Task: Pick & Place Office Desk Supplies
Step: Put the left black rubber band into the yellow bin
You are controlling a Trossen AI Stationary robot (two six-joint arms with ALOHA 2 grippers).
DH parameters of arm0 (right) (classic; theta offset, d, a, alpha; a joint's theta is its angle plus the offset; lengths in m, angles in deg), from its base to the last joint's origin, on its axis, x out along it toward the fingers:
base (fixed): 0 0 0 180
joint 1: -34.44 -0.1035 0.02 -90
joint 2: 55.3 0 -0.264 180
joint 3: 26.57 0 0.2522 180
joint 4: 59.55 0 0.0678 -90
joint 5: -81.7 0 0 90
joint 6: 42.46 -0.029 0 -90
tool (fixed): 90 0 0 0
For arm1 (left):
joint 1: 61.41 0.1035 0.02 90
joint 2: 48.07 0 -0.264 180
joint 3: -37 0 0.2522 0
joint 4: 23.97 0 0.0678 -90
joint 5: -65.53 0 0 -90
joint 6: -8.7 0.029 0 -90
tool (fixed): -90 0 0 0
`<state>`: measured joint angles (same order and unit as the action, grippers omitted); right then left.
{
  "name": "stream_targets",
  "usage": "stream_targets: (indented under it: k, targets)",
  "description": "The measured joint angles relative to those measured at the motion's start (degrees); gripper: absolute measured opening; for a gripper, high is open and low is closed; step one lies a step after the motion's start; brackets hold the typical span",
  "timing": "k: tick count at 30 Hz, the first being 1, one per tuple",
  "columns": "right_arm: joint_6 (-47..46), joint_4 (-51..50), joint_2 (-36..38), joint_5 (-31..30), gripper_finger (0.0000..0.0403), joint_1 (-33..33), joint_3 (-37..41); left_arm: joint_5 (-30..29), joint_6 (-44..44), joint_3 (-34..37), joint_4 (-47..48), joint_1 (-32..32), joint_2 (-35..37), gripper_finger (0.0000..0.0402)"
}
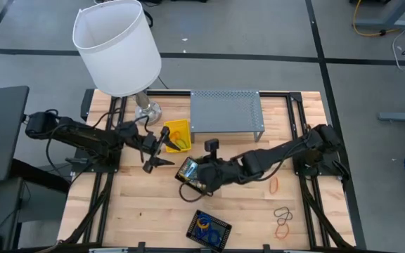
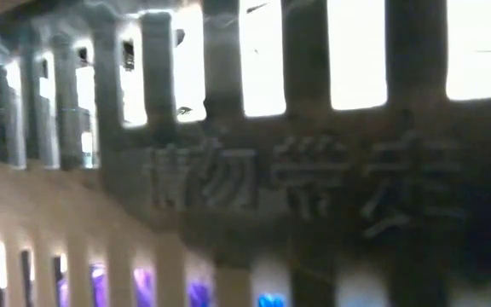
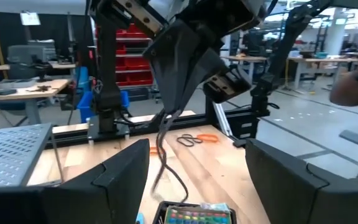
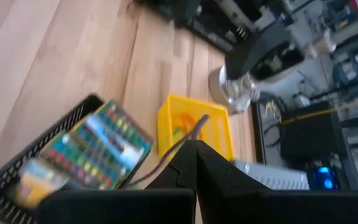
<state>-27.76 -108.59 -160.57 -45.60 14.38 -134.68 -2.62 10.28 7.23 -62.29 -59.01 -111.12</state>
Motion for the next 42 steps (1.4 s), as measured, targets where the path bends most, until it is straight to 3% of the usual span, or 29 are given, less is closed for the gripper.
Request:
stream_targets:
  k: [11,22,32,42]
  targets:
    - [7.43,10.15,0.0,5.9,0.0,2.67,0.0,-6.87,0.88,0.0,-0.21,-2.49,-0.21,0.0267]
    - [10.24,16.24,0.0,9.86,0.0,3.29,0.0,-6.71,-0.18,0.0,-7.73,-2.49,-7.16,0.026]
    - [11.1,20.08,0.02,15.16,0.0,4.26,0.0,-1.84,-2.22,-0.03,-18.67,-2.49,-12.81,0.0229]
    - [11.1,23.49,0.02,19.39,0.0,5.59,0.0,-0.36,-2.2,-3.68,-18.4,-3.12,-17.42,0.022]
